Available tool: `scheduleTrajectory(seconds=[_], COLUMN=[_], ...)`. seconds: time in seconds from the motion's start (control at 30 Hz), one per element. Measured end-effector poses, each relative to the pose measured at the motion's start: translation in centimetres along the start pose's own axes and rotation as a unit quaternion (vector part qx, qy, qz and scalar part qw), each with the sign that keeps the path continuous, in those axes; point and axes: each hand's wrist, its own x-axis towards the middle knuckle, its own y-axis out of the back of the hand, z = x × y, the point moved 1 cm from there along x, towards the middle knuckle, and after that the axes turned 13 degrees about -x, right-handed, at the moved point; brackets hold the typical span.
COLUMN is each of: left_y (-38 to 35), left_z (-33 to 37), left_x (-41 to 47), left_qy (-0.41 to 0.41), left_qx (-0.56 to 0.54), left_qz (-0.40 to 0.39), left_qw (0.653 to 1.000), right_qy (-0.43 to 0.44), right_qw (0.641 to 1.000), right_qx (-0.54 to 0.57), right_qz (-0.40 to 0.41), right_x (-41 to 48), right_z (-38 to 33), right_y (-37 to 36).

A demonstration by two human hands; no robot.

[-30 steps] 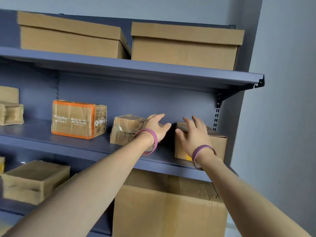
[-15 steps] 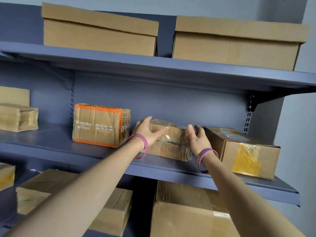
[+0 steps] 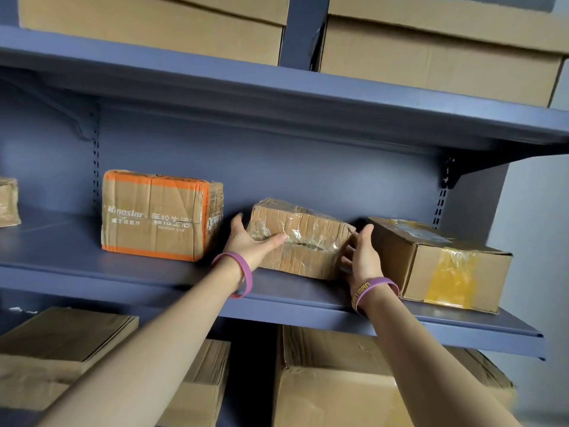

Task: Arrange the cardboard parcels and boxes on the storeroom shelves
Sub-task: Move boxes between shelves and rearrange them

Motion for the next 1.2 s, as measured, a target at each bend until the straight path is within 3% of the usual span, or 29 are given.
scheduleTrajectory(seconds=[0.1, 0.23, 0.47, 0.67, 0.83, 0.93, 1.07, 1.2], left_y=[0.5, 0.7, 1.0, 1.1, 0.6, 0.1, -0.2, -0.2], left_z=[-0.1, 0.4, -0.1, 0.0, 0.2, 0.8, 1.1, 0.5], left_x=[0.1, -0.3, -0.1, -0.3, -0.6, -1.3, -2.0, -1.9], left_qy=[-0.015, -0.031, -0.018, 0.010, -0.015, -0.038, -0.077, -0.072], left_qx=[-0.044, -0.107, -0.151, -0.176, -0.198, -0.144, -0.053, -0.062], left_qz=[0.026, 0.051, 0.031, -0.020, 0.019, 0.025, -0.047, -0.160], left_qw=[0.999, 0.993, 0.988, 0.984, 0.980, 0.989, 0.994, 0.982], right_qy=[0.043, 0.033, 0.048, 0.048, 0.076, 0.084, 0.076, 0.077], right_qw=[0.999, 0.997, 0.980, 0.973, 0.967, 0.972, 0.983, 0.986], right_qx=[0.018, 0.051, 0.102, 0.181, 0.175, 0.154, 0.127, 0.120], right_qz=[-0.020, -0.056, -0.164, -0.136, -0.168, -0.155, -0.109, -0.088], right_x=[0.0, -0.7, -1.9, -2.2, -2.5, -2.2, -1.7, -1.7], right_z=[0.6, 0.9, 0.1, 0.0, -0.4, -0.2, 0.2, 0.1], right_y=[0.1, 0.3, 0.9, 1.0, 0.9, 0.9, 0.6, 0.5])
